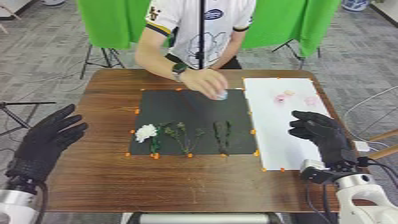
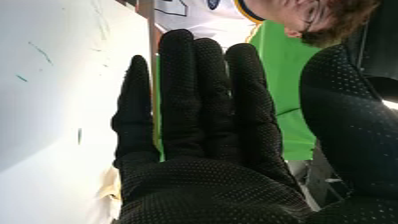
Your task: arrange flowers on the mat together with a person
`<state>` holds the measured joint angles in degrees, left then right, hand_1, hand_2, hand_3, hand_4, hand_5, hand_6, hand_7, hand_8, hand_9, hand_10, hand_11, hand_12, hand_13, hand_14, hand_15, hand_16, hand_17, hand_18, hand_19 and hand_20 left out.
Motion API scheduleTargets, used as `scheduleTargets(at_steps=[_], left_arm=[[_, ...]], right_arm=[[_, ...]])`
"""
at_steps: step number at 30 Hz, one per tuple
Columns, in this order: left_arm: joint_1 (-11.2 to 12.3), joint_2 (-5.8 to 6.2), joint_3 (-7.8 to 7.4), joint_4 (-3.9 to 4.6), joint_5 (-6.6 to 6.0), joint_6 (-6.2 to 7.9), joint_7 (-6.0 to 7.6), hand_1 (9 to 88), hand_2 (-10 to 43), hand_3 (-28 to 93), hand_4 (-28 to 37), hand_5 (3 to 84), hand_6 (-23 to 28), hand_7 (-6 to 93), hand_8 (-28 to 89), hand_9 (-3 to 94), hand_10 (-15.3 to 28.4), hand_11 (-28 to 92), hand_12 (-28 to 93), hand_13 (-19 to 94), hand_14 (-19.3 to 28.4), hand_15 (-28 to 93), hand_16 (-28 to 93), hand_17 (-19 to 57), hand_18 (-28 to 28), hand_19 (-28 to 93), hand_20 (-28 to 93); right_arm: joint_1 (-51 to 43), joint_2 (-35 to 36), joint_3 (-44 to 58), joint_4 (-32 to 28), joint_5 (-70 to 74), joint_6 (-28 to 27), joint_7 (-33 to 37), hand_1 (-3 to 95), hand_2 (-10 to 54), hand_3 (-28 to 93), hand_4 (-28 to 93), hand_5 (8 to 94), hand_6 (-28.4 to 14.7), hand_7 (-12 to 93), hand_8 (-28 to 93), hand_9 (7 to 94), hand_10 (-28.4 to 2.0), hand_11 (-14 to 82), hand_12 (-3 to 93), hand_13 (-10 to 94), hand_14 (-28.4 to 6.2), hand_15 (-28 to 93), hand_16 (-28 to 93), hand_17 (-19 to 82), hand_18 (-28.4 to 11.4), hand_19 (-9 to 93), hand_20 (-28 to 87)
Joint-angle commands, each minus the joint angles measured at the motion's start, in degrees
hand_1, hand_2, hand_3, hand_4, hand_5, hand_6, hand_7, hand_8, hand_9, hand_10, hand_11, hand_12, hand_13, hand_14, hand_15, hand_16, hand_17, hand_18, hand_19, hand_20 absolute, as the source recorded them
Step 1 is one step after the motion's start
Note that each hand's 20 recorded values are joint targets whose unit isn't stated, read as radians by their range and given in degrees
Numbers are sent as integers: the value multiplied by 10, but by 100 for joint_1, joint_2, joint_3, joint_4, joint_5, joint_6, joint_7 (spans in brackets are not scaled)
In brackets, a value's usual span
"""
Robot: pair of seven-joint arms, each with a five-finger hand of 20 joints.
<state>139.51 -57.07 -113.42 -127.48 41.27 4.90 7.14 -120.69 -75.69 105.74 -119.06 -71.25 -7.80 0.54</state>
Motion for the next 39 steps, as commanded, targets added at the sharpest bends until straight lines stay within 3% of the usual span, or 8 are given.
scheduleTargets(at_steps=[1, 4, 11, 16, 27, 31, 34, 39], left_arm=[[-41, -15, 1, 48, -5, -37, -69, 266, 2, 709, -242, 333, 42, 159, -81, 298, 128, 202, 196, 251, 156, 334, 24, -71, 232, 486, 156], [-186, 35, 120, 105, -26, -67, -53, 266, 2, 708, -242, 333, 42, 159, -81, 299, 128, 202, 196, 251, 156, 334, 24, -71, 231, 485, 155], [-1, -39, -32, 40, -16, -62, -84, 264, 2, 709, -242, 333, 42, 159, -82, 299, 129, 203, 196, 251, 157, 333, 24, -71, 231, 484, 155], [-159, 69, 53, 83, -8, -94, -102, 264, 2, 709, -242, 334, 43, 158, -82, 300, 129, 203, 196, 251, 157, 333, 24, -71, 231, 484, 156], [-136, 69, 31, 63, -14, -69, -89, 265, 2, 708, -242, 333, 42, 158, -81, 300, 129, 202, 196, 250, 156, 332, 24, -71, 231, 484, 155], [-13, -23, -22, 26, -18, -21, -60, 264, 2, 709, -242, 333, 42, 158, -81, 300, 129, 202, 196, 251, 156, 332, 24, -71, 231, 484, 155], [-169, 55, 66, 90, -19, -50, -63, 264, 2, 710, -242, 333, 42, 158, -81, 299, 129, 202, 196, 250, 157, 333, 25, -71, 231, 484, 155], [-15, 17, -42, 39, -32, -19, -79, 265, 2, 709, -243, 333, 43, 158, -81, 300, 129, 203, 195, 250, 157, 332, 25, -71, 231, 484, 155]], right_arm=[[84, -37, -124, 35, -159, -138, -36, 293, -47, 848, -222, 516, -10, 304, -145, 539, -128, 293, 269, 468, -102, 477, 242, 161, -190, 555, 364], [59, 28, -99, -14, -195, -60, -54, 293, -47, 847, -222, 516, -11, 304, -145, 538, -128, 292, 269, 467, -102, 477, 242, 161, -190, 555, 364], [133, 33, -160, 34, -225, -181, -28, 292, -47, 847, -221, 516, -11, 303, -144, 538, -129, 291, 269, 467, -102, 476, 241, 161, -190, 554, 363], [140, 51, -112, 22, -228, -175, -48, 292, -46, 847, -221, 515, -11, 302, -144, 538, -129, 291, 269, 467, -102, 475, 241, 160, -190, 553, 362], [251, 167, -157, 47, -307, -155, -88, 294, -47, 846, -222, 515, -11, 301, -144, 538, -129, 291, 268, 467, -103, 475, 241, 160, -190, 553, 362], [301, 235, -171, 86, -325, -227, -64, 294, -47, 846, -222, 515, -11, 300, -144, 538, -128, 291, 268, 468, -102, 475, 241, 160, -190, 553, 362], [258, 313, -99, 63, -321, -112, -132, 295, -48, 846, -223, 515, -11, 301, -143, 539, -128, 292, 268, 468, -101, 475, 241, 160, -190, 553, 362], [385, 657, -152, 182, -837, 349, -413, 304, -56, 843, -225, 515, -11, 300, -143, 540, -127, 293, 268, 473, -102, 479, 242, 169, -189, 572, 373]])
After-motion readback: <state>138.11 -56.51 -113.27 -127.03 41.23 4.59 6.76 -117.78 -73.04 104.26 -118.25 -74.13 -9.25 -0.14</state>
